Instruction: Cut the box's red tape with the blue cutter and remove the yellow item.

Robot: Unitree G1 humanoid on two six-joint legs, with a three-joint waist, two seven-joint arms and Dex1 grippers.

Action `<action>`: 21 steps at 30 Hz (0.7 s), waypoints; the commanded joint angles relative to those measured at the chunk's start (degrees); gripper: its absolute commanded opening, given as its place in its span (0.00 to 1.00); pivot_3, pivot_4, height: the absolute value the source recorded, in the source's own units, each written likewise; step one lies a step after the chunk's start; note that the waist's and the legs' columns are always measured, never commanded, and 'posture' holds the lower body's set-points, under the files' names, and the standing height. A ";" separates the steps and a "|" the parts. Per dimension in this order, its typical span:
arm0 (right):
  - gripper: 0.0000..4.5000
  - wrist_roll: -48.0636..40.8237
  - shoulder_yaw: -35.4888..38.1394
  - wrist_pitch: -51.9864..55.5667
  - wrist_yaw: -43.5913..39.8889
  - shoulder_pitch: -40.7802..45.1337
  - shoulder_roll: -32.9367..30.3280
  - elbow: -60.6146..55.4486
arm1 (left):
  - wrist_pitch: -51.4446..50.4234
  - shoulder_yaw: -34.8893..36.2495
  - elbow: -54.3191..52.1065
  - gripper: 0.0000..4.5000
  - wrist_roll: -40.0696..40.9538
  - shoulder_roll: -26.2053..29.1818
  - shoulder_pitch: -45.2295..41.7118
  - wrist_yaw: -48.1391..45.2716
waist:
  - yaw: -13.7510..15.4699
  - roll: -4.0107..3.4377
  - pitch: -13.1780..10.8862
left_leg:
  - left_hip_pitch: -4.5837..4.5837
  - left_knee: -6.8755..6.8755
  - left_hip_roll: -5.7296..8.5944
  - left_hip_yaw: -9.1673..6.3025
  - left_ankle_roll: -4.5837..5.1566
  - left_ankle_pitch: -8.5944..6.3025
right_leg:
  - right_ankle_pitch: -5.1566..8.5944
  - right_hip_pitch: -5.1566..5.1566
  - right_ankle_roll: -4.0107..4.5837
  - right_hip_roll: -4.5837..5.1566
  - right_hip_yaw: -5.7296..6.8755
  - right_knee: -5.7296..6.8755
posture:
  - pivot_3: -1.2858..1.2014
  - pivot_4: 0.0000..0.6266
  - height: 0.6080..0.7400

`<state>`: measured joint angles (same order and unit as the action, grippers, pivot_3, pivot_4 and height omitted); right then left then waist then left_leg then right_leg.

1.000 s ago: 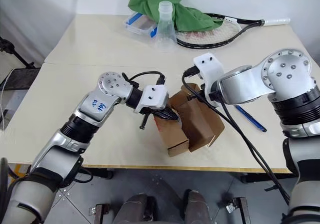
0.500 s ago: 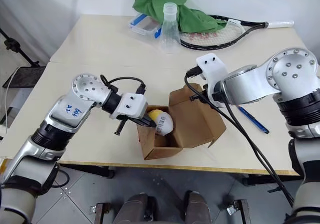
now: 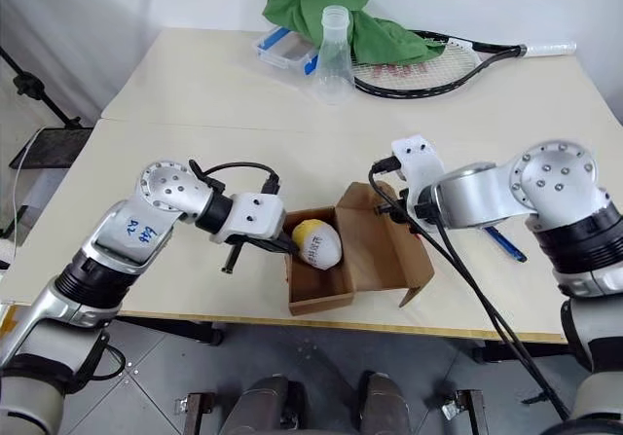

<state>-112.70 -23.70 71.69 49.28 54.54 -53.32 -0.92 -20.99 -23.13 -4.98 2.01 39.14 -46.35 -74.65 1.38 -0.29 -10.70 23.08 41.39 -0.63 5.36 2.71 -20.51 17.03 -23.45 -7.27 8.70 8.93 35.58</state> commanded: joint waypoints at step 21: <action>1.00 18.90 14.95 2.82 -18.68 -8.69 -0.67 -1.25 | -4.50 0.11 6.11 0.72 -1.94 0.24 -0.41 3.64 | -0.21 -0.07 0.05 | -0.16 -0.03 -0.06 0.10 -0.02 0.01 | -0.01 0.05 0.02 -0.06 -0.11 0.04 | 0.52 0.24 1.00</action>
<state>-95.64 -11.28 73.24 33.47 45.74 -52.60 -1.62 -24.39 -21.40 -1.05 2.04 38.38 -47.89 -70.81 1.17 -0.36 -10.65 22.92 41.36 -0.69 5.47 2.69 -20.50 17.02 -23.41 -7.25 8.64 8.81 35.62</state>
